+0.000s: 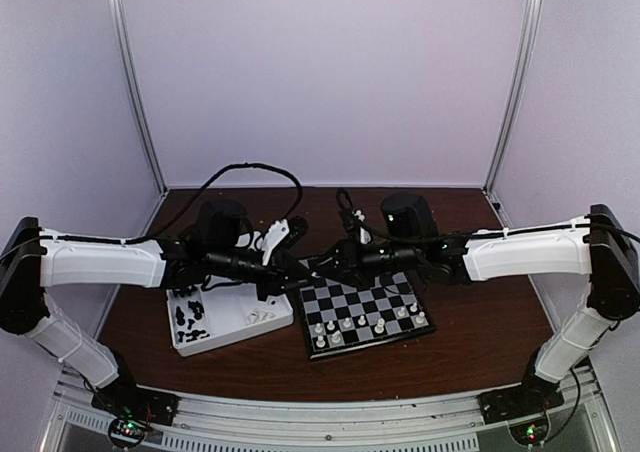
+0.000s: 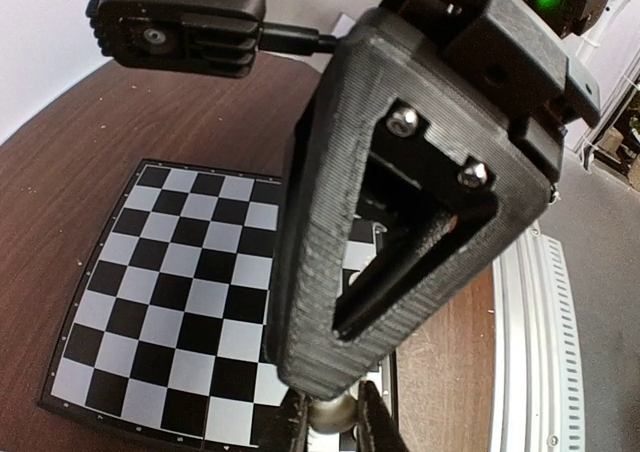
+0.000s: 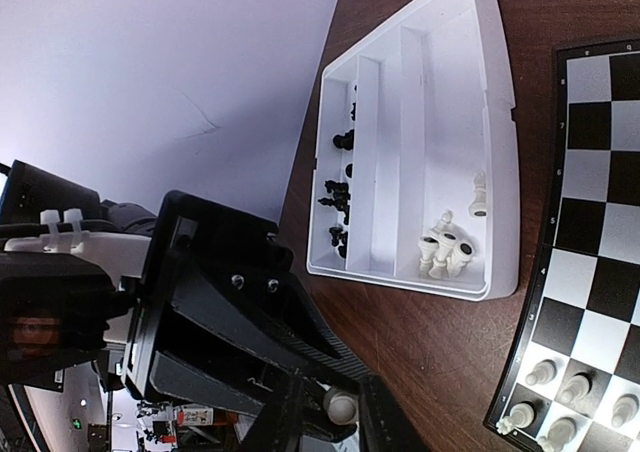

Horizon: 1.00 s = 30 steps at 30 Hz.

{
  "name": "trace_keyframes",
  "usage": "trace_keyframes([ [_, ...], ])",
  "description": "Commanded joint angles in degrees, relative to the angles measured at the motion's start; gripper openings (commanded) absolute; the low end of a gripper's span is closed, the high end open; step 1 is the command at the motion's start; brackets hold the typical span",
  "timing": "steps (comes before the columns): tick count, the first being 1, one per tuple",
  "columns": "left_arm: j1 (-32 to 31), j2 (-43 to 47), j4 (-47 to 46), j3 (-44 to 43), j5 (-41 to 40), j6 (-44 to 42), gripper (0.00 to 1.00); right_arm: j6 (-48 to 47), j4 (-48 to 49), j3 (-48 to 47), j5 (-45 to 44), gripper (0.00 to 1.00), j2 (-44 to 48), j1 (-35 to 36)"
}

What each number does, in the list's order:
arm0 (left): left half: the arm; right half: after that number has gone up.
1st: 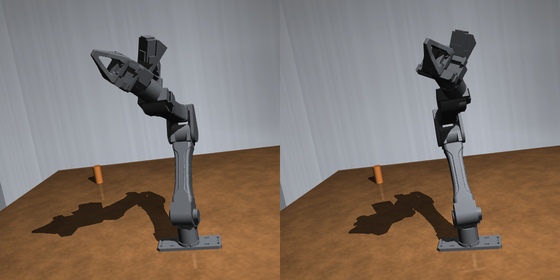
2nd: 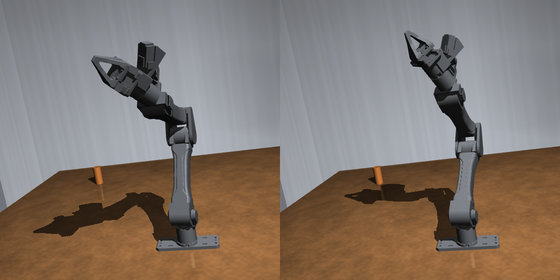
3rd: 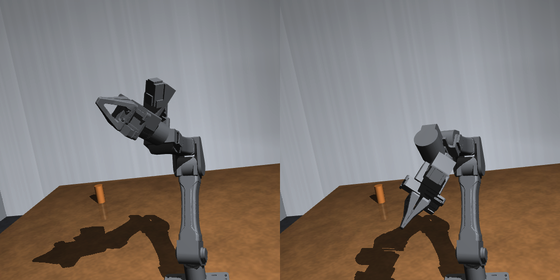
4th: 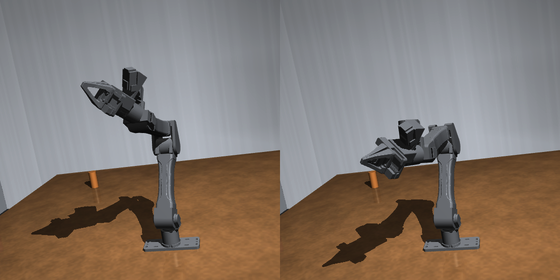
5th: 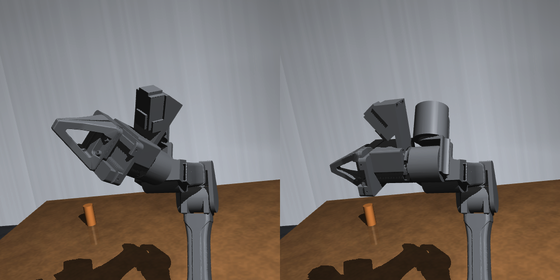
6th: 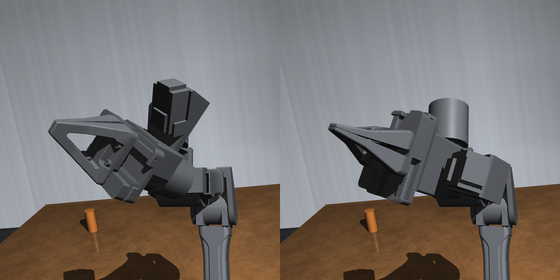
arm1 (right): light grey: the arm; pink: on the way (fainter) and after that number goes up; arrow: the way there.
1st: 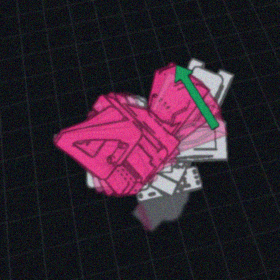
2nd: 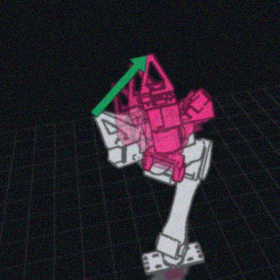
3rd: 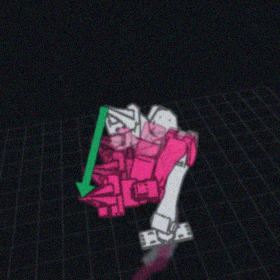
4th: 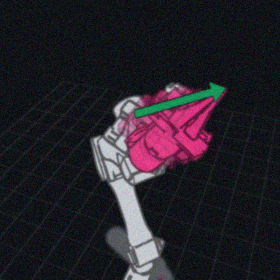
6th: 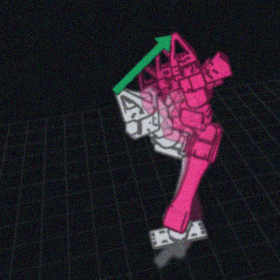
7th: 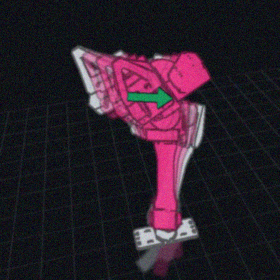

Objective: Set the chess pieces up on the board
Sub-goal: Place the chess piece on the chessboard.

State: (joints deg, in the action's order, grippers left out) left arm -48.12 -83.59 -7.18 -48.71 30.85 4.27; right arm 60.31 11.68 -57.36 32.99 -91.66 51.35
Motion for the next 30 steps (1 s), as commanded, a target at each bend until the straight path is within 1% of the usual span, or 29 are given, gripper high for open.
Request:
trace_keyframes([
  [1, -0.44, -0.76, -0.82, -2.01, 0.18, -1.18, 0.08, -1.9, -2.12, -0.1, 1.43, 0.22, -0.77, -0.25],
  [3, -0.42, -0.79, -0.82, -2.09, 0.18, -1.27, 0.08, -1.87, -1.94, -0.05, 1.98, 0.22, -0.98, -0.26],
  [9, -0.4, -1.01, -0.47, -2.43, -0.12, -1.55, 0.08, -1.95, -1.96, 0.32, 1.64, 0.17, -0.66, -0.29],
  [11, -0.48, -1.22, -0.26, -2.68, 0.28, -1.58, 0.08, -1.87, -1.72, 0.32, 1.56, 0.13, -0.74, -0.28],
  [14, -0.49, -1.36, -0.16, -2.8, 0.43, -1.64, 0.08, -1.87, -1.49, 0.45, 1.18, 0.04, -0.42, -0.29],
  [16, -0.49, -1.33, -0.07, -2.72, 0.29, -1.61, 0.13, -2.05, -1.58, 0.78, 0.67, 0.0, 0.03, -0.34],
  [18, -0.49, -0.95, -0.09, -2.35, -0.03, -1.56, 0.2, -2.53, -1.87, 1.22, -0.02, 0.0, 0.8, -0.54],
  [20, -0.44, -0.28, -0.56, -1.54, -0.41, -1.31, 0.3, -3.98, -3.46, 1.44, -0.97, 0.0, 1.6, -0.87],
  [22, -0.48, 0.83, -0.97, -0.53, -1.02, -0.7, 0.37, -6.63, -6.31, 1.49, -2.43, 0.0, 2.95, -1.22],
  [23, -0.49, 1.58, -1.12, 0.08, -1.72, -0.18, 0.39, -8.8, -8.88, 1.4, -3.65, 0.0, 3.77, -1.39],
  [24, -0.49, 2.52, -1.27, 0.9, -2.86, 0.42, 0.42, -11.59, -13.48, 1.19, -5.62, 0.0, 4.65, -1.43],
  [27, -0.49, 5.72, -0.04, 3.23, -6.97, 1.83, 0.44, -21.57, -28.16, -0.57, -16.35, 0.0, 7.68, -0.9],
  [30, -0.44, 8.23, 5.07, 3.91, -13.14, 3.89, 0.45, -28.46, -36.59, 0.37, -25.69, 0.0, 10.71, -0.82],
])
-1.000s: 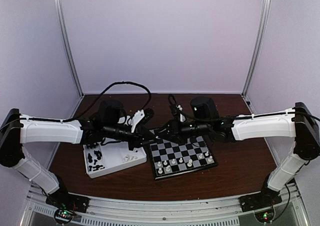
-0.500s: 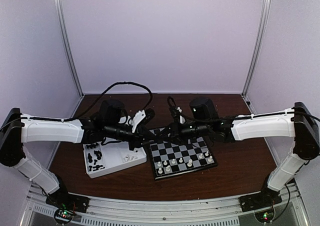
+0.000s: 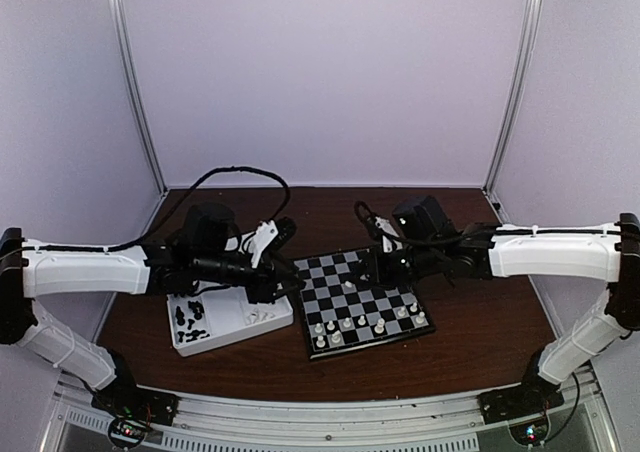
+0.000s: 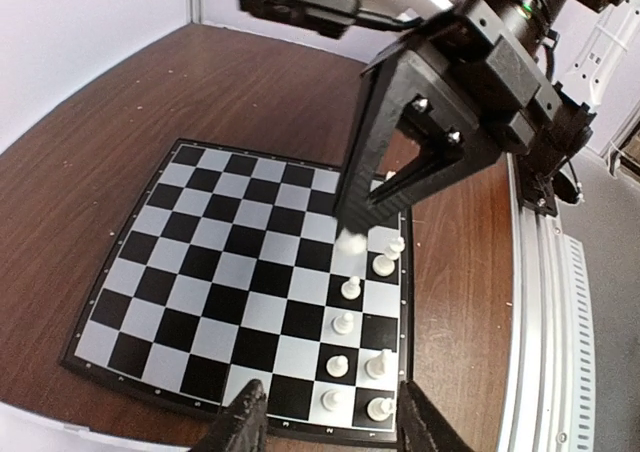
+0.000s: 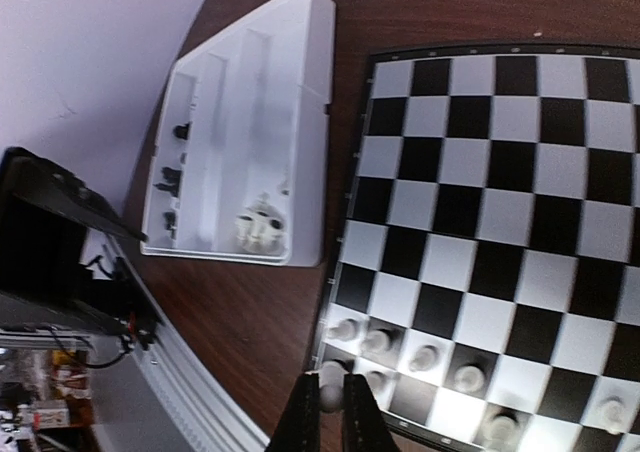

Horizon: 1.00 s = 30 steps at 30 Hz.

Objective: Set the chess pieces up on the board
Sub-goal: Place the chess piece on the chessboard.

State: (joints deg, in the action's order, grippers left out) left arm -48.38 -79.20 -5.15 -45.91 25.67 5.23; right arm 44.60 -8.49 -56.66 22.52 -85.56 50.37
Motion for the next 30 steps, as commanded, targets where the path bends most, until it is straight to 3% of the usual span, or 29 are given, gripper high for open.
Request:
trace_keyframes([
  [1, -0.14, 4.21, 6.01, 0.53, -10.68, 4.03, 0.46, -14.47, -18.09, 0.3, -17.53, 0.0, 5.42, 0.16],
  [5, -0.05, 4.85, 21.54, -4.32, -20.77, 9.34, 0.44, -19.08, -20.52, 3.18, -22.88, 0.0, 7.29, 0.32],
  [11, 0.88, 6.58, 29.35, -5.18, -28.39, 15.14, 0.44, -20.94, -20.48, 4.88, -26.85, 0.0, 6.37, 0.43],
  [30, 3.38, 2.51, 34.46, -8.42, -29.18, 17.88, 0.44, -19.16, -12.73, 7.11, -25.44, 0.0, -2.34, 2.0],
])
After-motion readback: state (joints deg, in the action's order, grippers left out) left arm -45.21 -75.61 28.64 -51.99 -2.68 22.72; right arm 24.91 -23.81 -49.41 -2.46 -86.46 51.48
